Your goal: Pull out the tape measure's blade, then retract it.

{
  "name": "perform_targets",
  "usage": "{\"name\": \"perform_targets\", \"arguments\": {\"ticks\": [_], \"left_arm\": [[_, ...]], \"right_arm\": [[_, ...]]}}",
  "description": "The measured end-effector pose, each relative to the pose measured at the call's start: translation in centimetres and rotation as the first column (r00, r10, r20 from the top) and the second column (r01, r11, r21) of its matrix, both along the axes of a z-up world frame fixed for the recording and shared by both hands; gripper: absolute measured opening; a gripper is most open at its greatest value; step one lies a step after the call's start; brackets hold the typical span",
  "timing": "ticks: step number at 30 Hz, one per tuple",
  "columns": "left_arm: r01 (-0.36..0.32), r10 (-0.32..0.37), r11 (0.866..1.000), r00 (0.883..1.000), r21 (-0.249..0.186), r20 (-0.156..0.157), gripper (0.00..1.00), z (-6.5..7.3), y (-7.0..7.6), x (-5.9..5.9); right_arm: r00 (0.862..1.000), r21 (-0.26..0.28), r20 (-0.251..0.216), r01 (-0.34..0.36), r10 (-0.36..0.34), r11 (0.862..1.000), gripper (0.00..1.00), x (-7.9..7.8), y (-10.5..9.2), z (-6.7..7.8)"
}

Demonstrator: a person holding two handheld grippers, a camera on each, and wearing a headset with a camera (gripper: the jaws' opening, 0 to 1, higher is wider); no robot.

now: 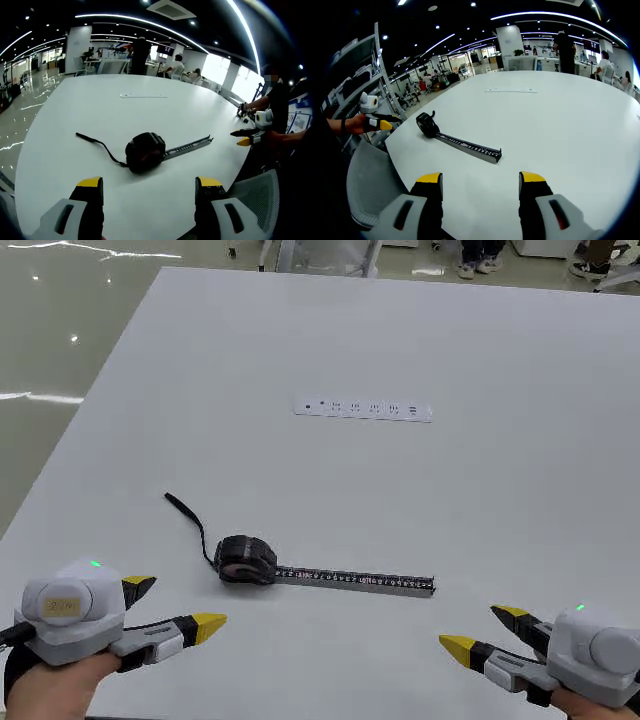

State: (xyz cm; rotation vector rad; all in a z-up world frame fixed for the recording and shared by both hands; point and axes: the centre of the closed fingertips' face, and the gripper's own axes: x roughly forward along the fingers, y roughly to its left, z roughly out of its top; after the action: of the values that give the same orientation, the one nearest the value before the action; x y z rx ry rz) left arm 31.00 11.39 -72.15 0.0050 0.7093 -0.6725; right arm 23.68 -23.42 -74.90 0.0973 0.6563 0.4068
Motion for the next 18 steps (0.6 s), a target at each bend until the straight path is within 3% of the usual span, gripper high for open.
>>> {"name": "perform_targets", "arguments": {"ticks": [12,18], "left_arm": [[-0.047,0.046,0.999,0.999,-0.028,-0.016,0.72,-0.3,-0.9,1.0],[-0.055,0.054,0.997,0.998,-0.050,-0.020,0.72,-0.2,-2.2,1.9]], "right_arm": [[1.000,0.004,0.004,-0.010,0.010,1.000,0.61,1.5,0.1,-0.3],[0.999,-0.002,-0.007,-0.038,0.038,0.999,0.59,2.7,0.0,-0.9]]}}
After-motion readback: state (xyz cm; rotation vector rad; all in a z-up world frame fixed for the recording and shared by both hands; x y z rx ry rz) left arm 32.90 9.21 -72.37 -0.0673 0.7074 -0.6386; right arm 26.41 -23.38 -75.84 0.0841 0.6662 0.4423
